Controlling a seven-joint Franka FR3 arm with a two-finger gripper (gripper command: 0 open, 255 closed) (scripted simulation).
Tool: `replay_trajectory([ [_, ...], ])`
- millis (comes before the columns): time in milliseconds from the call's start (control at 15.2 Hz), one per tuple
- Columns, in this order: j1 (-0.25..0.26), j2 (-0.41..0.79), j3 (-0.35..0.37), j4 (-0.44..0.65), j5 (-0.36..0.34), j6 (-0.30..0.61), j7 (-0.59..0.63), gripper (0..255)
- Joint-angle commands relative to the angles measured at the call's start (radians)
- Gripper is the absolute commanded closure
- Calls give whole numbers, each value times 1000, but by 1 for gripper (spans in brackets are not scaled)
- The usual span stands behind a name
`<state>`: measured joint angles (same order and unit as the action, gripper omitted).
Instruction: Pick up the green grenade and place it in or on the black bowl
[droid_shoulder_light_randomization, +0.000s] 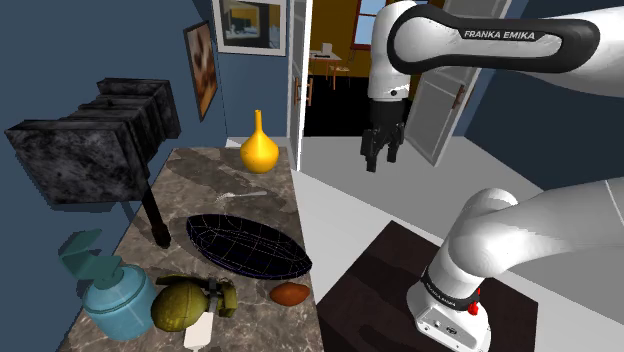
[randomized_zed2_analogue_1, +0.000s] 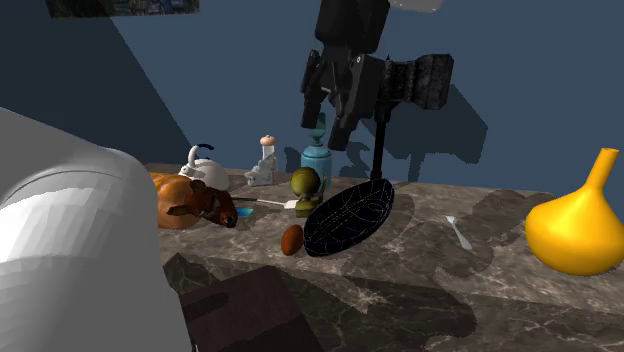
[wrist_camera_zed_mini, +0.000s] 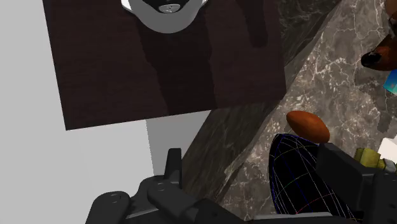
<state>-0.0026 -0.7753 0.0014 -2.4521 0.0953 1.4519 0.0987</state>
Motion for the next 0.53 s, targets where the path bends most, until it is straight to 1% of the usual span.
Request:
replay_trajectory([
  [0,0,0,0,0,0,0,0,0],
  [462,100,-11,199,-125,14,299,48,0],
])
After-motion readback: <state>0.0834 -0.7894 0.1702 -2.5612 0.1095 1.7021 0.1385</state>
